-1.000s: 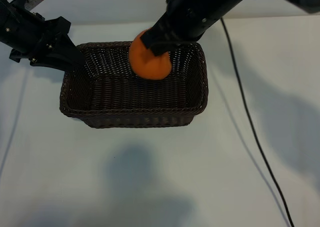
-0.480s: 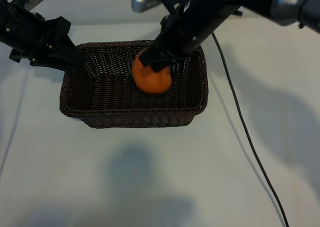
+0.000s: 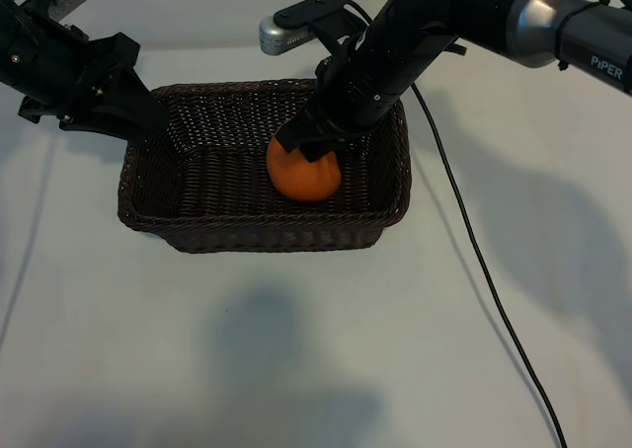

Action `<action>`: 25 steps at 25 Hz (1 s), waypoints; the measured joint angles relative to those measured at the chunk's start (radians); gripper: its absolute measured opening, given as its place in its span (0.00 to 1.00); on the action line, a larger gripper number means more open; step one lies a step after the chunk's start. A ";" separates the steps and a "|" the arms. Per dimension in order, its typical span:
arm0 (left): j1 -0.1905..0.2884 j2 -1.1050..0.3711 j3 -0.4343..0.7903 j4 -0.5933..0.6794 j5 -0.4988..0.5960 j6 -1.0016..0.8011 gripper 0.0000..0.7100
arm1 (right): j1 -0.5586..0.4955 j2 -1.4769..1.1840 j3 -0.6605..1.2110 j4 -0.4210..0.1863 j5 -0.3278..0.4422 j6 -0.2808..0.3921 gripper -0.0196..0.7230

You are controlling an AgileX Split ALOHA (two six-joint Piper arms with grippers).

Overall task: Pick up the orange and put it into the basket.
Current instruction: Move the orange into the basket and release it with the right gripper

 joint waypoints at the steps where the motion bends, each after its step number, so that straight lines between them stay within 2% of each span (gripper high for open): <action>1: 0.000 0.000 0.000 0.000 0.000 0.000 0.57 | 0.000 0.001 0.000 0.000 -0.005 0.000 0.09; 25: 0.000 0.000 0.000 0.000 0.000 -0.001 0.57 | 0.000 0.023 0.000 0.000 -0.010 -0.003 0.09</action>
